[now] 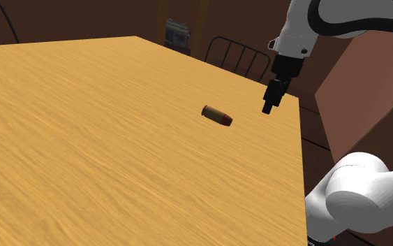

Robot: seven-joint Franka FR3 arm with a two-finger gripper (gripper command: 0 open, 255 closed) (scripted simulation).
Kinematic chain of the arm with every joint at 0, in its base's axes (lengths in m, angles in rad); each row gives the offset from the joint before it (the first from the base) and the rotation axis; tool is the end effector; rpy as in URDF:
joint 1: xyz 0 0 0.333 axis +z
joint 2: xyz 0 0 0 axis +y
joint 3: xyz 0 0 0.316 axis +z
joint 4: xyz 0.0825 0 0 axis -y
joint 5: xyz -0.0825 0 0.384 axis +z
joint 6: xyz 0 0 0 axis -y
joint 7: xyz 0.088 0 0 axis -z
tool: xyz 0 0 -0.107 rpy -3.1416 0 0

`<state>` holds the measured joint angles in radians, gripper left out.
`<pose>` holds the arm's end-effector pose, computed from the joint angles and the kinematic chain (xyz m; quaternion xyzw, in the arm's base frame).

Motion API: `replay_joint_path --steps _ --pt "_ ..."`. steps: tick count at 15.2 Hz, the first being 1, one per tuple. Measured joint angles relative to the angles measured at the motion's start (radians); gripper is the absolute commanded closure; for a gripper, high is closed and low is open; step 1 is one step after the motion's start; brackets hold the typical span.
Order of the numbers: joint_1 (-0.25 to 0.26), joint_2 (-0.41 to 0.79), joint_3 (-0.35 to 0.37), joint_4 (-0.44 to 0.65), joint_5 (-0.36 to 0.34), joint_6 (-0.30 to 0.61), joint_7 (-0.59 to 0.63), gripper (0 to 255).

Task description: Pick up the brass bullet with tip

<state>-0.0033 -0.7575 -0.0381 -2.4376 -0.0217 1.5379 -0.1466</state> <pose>0.3052 -0.0173 0.5408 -0.9957 -0.0590 0.0707 0.0085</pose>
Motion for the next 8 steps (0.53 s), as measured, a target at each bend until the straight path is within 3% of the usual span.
replay_joint_path --steps 8 --pt "0.076 0.060 0.107 0.063 0.076 0.044 0.061 0"
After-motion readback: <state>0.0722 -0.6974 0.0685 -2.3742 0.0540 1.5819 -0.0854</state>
